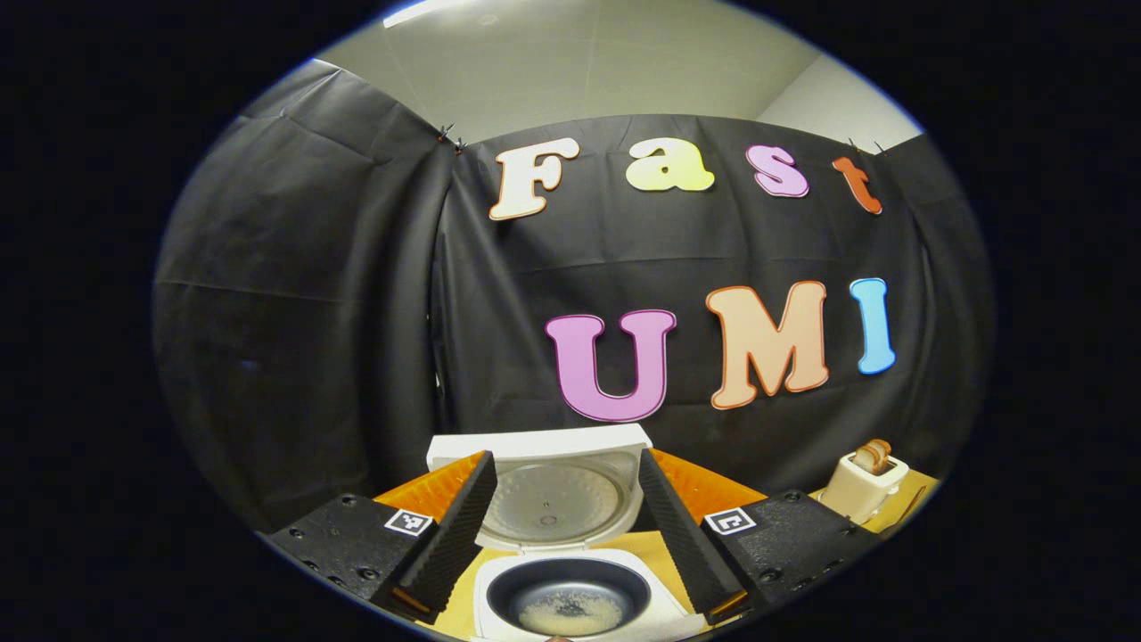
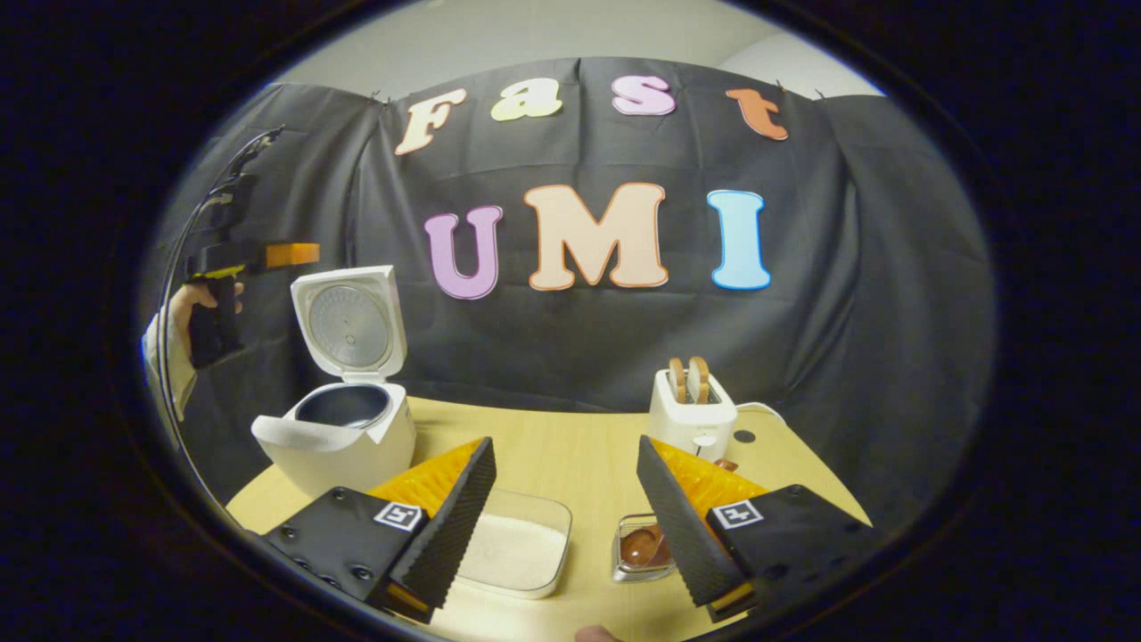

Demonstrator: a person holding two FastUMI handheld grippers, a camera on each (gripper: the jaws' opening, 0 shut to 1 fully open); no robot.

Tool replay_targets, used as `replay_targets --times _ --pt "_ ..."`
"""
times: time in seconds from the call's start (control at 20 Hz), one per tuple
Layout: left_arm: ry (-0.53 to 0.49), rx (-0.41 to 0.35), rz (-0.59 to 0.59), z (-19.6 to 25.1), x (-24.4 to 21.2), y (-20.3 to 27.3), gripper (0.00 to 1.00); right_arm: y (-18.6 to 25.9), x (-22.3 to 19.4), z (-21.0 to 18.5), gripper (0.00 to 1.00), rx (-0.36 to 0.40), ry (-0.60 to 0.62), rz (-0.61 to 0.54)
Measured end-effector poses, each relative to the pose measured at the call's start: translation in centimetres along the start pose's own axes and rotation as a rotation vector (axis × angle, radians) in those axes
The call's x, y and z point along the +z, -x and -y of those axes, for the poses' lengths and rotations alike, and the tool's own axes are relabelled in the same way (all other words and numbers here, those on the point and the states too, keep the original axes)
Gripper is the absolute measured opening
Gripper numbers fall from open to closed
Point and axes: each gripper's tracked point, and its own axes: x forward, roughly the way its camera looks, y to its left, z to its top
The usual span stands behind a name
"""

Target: Close the left gripper, press the button to open the rice cooker; take a wooden spoon from the chopstick holder with the right hand, scoop a spoonful of rice and pour it into the rice cooker, then put the wooden spoon back into the chopstick holder.

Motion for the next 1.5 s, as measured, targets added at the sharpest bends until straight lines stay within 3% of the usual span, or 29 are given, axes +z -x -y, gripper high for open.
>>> replay_targets --times 0.35,0.8,1.15,1.5 --pt "0.020 0.014 0.015 -1.8 1.8 -7.1 0.93 0.9 -1.0 0.6 1.00 -0.033 0.026 -0.014" --pt "-0.030 0.018 -0.095 -1.8 -3.1 -14.1 0.94 1.5 -1.9 1.8 1.00 -0.097 0.009 -0.037" --pt "0.038 0.027 -0.132 -1.5 -4.5 -13.3 0.95 1.3 -0.7 2.9 1.00 -0.120 0.005 -0.008" --pt "0.050 0.025 -0.141 -0.7 -4.9 -9.6 0.95 0.9 -0.7 1.1 0.99 -0.058 0.007 -0.008"
